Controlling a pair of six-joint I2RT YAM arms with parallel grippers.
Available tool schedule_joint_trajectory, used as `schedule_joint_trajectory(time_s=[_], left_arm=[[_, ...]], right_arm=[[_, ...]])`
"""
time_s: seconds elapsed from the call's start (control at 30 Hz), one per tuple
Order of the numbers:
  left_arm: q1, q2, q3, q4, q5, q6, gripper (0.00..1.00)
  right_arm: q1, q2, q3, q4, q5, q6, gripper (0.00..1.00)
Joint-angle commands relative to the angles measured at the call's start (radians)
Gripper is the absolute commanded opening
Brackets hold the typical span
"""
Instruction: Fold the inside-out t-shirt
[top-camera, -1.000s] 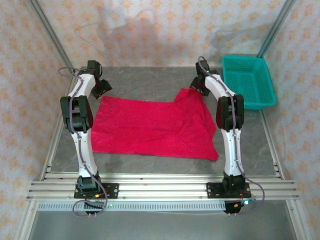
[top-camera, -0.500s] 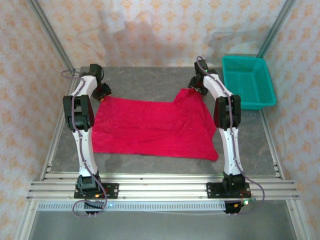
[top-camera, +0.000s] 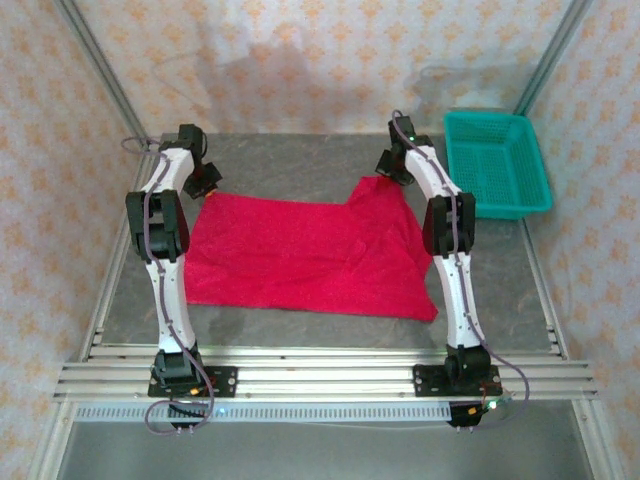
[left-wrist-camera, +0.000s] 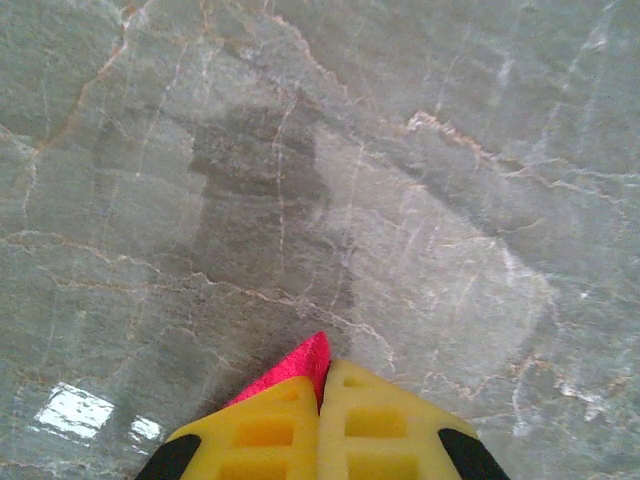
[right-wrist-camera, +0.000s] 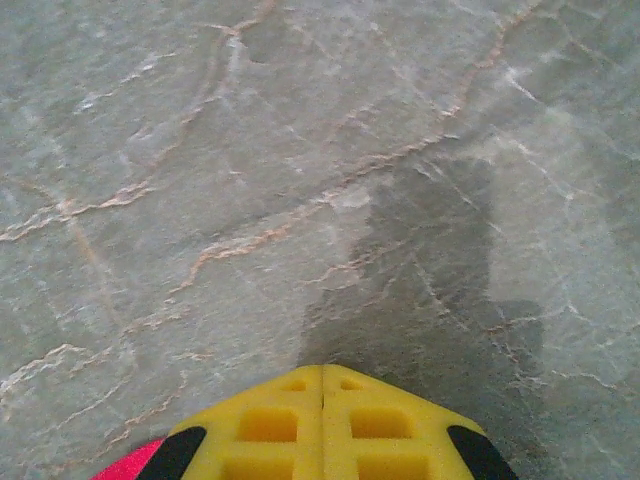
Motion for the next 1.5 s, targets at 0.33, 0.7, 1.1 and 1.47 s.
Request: schedule_joint_trajectory(time_s=[0.33,0.7,1.1,1.47], left_arm=[[-0.002,-0.286,-0.188,0.027,-0.020,-0.018,0.00],[0.006,-0.514,-0.435,0.081,-0.037,-0.022,0.00],[0.039,-0.664,-0.715,0.146,-0.063,-0.024,0.00],[0.067,-0.707,-0.784,0.157,-0.062,-0.030,0.00]], right_arm=[[0.001,-0.433,-0.267,0.054,-0.140,-0.008,0.00],[0.001,-0.820,-0.825,0.238,-0.257,0.055,0.00],[0.000,-1.202,-1.304,0.299,-0.309,0.112,0.00],[0.001,-1.435,-1.485,0.183,-0.234,0.076,0.00]])
